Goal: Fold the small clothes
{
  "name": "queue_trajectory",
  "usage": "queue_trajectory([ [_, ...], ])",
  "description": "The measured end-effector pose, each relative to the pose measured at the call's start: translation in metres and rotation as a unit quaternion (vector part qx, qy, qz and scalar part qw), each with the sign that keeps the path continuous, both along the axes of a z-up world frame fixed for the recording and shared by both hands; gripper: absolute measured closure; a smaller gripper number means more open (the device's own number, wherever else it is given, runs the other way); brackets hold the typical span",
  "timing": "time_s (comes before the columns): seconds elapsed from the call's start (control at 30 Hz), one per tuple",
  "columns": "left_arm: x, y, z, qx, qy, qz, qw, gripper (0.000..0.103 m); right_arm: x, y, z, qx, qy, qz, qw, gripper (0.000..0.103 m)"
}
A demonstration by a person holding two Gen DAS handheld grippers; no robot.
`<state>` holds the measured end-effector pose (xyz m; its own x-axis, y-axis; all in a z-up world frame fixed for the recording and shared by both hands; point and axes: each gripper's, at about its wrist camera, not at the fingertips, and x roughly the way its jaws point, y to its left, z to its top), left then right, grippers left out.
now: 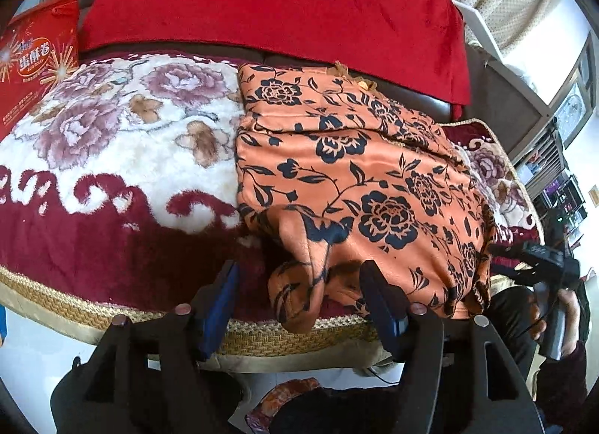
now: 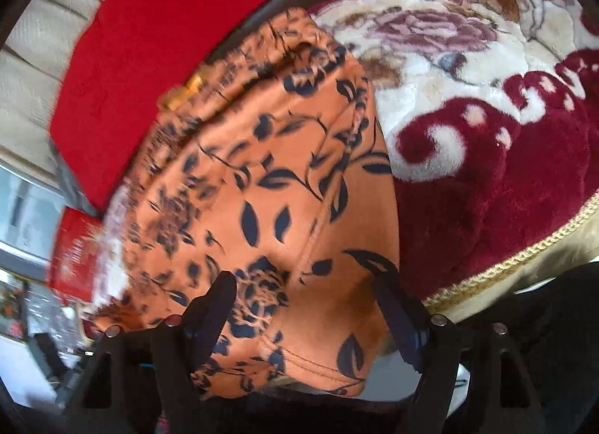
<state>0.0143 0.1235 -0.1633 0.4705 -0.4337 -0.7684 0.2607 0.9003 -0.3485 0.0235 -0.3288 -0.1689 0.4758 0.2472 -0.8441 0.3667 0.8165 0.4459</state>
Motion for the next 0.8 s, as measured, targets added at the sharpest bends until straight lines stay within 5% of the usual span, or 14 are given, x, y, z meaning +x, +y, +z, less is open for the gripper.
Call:
queue_trajectory([
  [0.3, 0.006, -0.007, -0.004, -0.020, 0.005, -0.036, 0.9991, 0.036, 0.007, 0.022, -0.019, -0.087, 0.034, -0.022, 0.995, 0.026],
  [0.37, 0.008, -0.012, -0.011, -0.025, 0.013, -0.045, 0.9986, 0.037, -0.001, 0.017, -0.020, -0.085, 0.021, -0.020, 0.996, 0.042],
  [0.4, 0.010, -0.014, -0.014, -0.031, 0.019, -0.049, 0.9981, 0.050, -0.005, 0.013, -0.019, -0.082, 0.015, -0.012, 0.996, 0.046],
  [0.43, 0.011, -0.016, -0.017, -0.037, 0.024, -0.055, 0.9975, 0.076, -0.009, 0.009, -0.018, -0.078, 0.013, -0.007, 0.997, 0.059],
  [0.47, 0.012, -0.019, -0.020, -0.042, 0.032, -0.063, 0.9966, 0.086, -0.013, 0.004, -0.017, -0.073, 0.013, -0.004, 0.997, 0.066],
  [0.63, 0.010, -0.024, -0.013, -0.051, 0.027, -0.073, 0.9956, 0.092, -0.030, -0.027, -0.019, 0.000, 0.011, 0.004, 1.000, 0.086],
  [0.8, 0.015, -0.016, 0.013, -0.106, 0.028, -0.087, 0.9901, 0.093, -0.044, -0.053, -0.032, 0.125, -0.013, 0.000, 0.992, 0.091],
])
